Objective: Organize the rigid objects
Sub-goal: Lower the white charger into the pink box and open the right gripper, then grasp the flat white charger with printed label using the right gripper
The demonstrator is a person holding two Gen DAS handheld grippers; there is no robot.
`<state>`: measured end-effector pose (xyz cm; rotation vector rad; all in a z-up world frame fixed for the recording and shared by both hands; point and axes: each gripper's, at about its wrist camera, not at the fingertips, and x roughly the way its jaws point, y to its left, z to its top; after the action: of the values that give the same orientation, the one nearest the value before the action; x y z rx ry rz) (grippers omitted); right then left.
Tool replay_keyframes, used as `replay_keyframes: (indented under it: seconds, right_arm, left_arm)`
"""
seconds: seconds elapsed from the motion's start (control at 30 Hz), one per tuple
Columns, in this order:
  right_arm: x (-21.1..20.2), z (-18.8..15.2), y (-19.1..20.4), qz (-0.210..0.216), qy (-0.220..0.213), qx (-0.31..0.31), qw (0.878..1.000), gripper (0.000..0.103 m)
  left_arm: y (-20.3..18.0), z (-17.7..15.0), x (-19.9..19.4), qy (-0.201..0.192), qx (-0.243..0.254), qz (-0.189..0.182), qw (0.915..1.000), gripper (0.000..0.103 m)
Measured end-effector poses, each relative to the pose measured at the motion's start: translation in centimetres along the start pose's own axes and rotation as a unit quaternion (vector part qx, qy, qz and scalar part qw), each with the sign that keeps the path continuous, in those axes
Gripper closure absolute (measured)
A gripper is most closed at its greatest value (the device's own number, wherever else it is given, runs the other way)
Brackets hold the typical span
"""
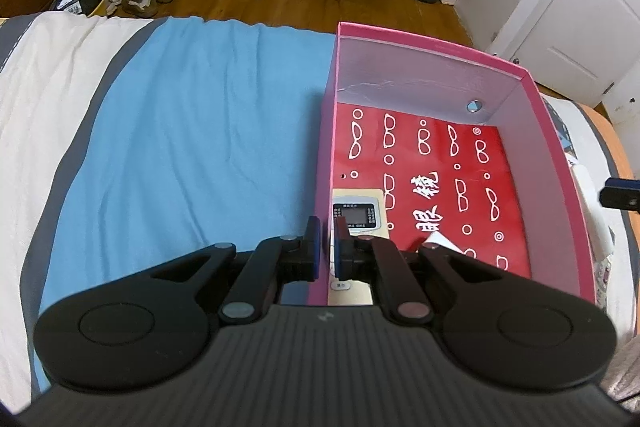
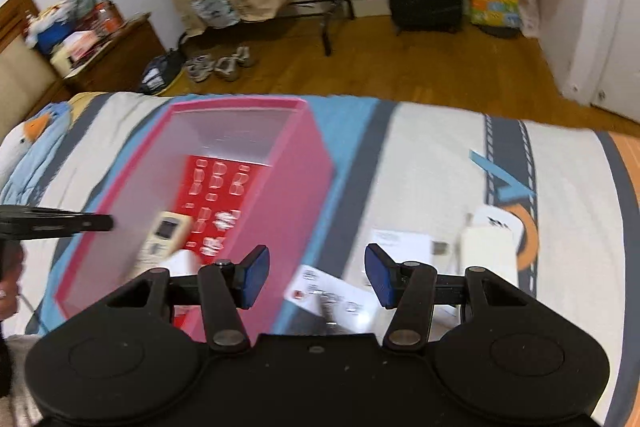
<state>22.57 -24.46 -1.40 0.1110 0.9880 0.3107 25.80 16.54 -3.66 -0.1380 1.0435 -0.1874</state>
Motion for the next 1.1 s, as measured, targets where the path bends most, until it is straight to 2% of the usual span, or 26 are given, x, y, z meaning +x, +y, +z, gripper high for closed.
replay_keyframes:
  seconds: [0.1, 0.17, 0.2, 0.33, 0.4, 0.47, 0.53, 0.6, 0.63, 0.67, 0.7, 0.9, 1.1]
  right_arm:
    - [2.5, -0.9, -1.4, -0.022, 0.0, 0.021, 1.0, 0.045]
    - [3.1, -1.4, -2.4, -0.032, -0.029, 0.036, 0.998, 0.044]
    - [3.4, -1.5, -2.5, -0.038, -0.04, 0.034, 0.998, 0.044]
    - [5.0, -1.3, -2.5, -0.067, -0.03, -0.014, 0.997, 0.042]
    - [5.9, -1.5, -2.6, -0.065, -0.021, -0.011, 0.998, 0.038]
    - [6.4, -2.2, -2.2, -0.084, -0.042, -0.012, 0.996, 0.032]
    - [7.3, -2.3, -1.6, -0.105, -0.035, -0.038, 0.993, 0.033]
    - [8.0, -2.5, -1.7, -0.117, -0.035, -0.034, 0.992, 0.031]
    - [8.3, -2.6, -1.9, -0.122, -0.033, -0.035, 0.991, 0.032]
    - [8.6, -2.7, -2.1, -0.12, -0.024, -0.035, 0.992, 0.04]
    - [8.7, -2.7, -2.3, -0.114, -0.023, -0.032, 0.993, 0.041]
    - [7.6, -3.0, -2.2, -0.121, -0.03, -0.017, 0.992, 0.041]
    - [3.1, -3.5, -0.7, -0.094, -0.072, -0.014, 0.993, 0.041]
  left_arm:
    - [0.0, 0.0, 0.0, 0.003, -0.002, -0.001, 1.0, 0.097]
    - [-0.1, 0.1, 0.0, 0.003, 0.001, 0.001, 1.0, 0.097]
    - [-0.1, 0.2, 0.0, 0.002, 0.001, -0.001, 1.0, 0.097]
    - [0.1, 0.1, 0.2, 0.002, -0.004, 0.0, 1.0, 0.097]
    - [0.3, 0.1, 0.4, 0.004, -0.009, -0.004, 0.9999, 0.097]
    - [0.2, 0.0, 0.8, 0.01, -0.01, -0.001, 0.9999, 0.097]
    - [0.0, -0.2, 0.8, 0.01, -0.004, 0.001, 0.9999, 0.097]
    - [-0.1, -0.2, 0.6, 0.007, -0.002, 0.002, 1.0, 0.097]
    - [0.0, -0.1, 0.5, 0.006, -0.003, 0.001, 1.0, 0.097]
    - [0.0, -0.1, 0.5, 0.005, -0.004, 0.0, 1.0, 0.097]
    - [0.1, -0.1, 0.5, 0.005, -0.006, -0.001, 1.0, 0.097]
    - [0.1, -0.1, 0.5, 0.005, -0.008, -0.001, 1.0, 0.097]
    - [0.1, -0.2, 0.3, 0.001, -0.006, -0.001, 1.0, 0.098]
